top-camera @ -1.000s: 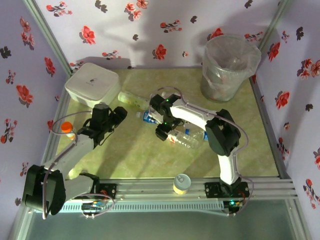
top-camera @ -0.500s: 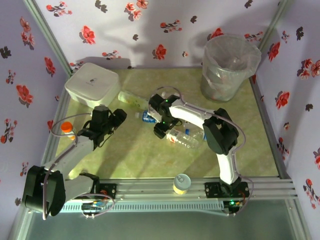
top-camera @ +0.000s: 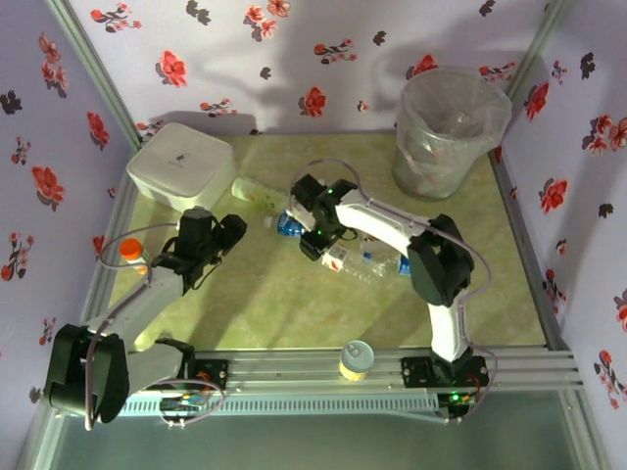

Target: Put the plastic bottles in the bin

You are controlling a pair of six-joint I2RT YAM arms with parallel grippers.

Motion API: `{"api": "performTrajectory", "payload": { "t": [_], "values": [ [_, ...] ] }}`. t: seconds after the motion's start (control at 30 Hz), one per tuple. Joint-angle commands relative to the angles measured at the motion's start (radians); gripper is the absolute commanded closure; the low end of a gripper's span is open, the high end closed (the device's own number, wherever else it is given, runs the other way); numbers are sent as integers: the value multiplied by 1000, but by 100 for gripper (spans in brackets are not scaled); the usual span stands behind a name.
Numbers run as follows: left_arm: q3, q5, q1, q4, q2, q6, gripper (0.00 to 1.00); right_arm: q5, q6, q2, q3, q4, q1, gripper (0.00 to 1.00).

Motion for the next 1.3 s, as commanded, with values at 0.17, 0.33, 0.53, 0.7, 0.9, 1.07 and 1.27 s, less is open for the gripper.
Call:
{"api": "performTrajectory", "payload": {
  "t": [0.17, 0.33, 0.53, 0.7, 0.9, 1.07, 1.27],
  "values": [
    [1, 25, 9, 36, 31, 9, 23, -15, 87, -348, 204, 174, -215, 43],
    [-17, 28, 9, 49, 18, -6, 23, 166, 152, -484, 115, 620, -373, 44],
    [-39, 38, 7, 56, -11, -22, 23, 340, 197, -445, 105, 953, -527, 48],
    [-54, 37, 8, 36, -56, -22, 23, 370, 262, -314, 153, 1046, -620, 50],
    [-81, 36, 7, 14, -110, -40, 23, 304, 389, -195, 177, 1015, -664, 52],
    [-100, 23, 9, -12, -145, -42, 22, 247, 506, -207, 82, 996, -676, 51],
    [-105, 22, 9, 10, -119, -45, 23, 235, 581, -250, -60, 1001, -687, 44]
  ]
}}
